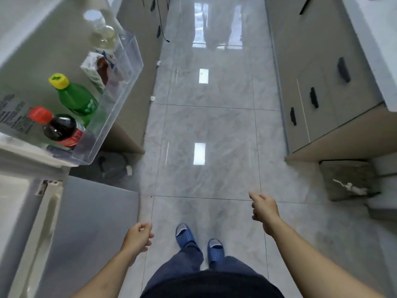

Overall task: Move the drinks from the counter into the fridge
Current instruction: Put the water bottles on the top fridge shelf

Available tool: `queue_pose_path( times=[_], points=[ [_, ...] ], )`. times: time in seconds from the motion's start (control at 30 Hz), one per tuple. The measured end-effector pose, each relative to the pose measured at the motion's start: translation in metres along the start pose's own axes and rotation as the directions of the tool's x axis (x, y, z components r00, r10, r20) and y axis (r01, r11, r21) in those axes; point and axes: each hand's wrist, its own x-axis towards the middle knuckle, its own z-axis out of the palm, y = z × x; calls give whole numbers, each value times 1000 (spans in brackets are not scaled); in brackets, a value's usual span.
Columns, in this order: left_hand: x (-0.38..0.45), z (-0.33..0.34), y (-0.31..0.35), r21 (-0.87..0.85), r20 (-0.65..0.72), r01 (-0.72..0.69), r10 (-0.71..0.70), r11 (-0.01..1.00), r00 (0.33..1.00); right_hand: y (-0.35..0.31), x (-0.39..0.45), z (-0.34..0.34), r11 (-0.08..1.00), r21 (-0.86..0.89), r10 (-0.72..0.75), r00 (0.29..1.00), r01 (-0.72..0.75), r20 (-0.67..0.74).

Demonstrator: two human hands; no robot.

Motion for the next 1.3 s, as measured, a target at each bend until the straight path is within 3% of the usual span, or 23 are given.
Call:
queue_pose_path(
  times=[0.27,0.57,0.73,0.97,1.3],
  points=[
    [37,-1,40,172,109,61,-80,983,991,48,-6,-33,984,-2,179,979,-180,-92],
    [104,52,187,81,142,-41,30,996,989,40,57,-68,950,-48,304,948,-309,-96],
    [123,71,258,88,88,-10,2,996,996,-35,129,-88,951,-102,286,956,-292,-66],
    [142,90,337,86,24,10,-12,996,1000,-199,236,-91,978,-184,100,995,-96,15],
    [212,82,391,-2,-56,166,-166,986,984,-376,333,-27,962,-268,-10,991,46,135]
  ],
)
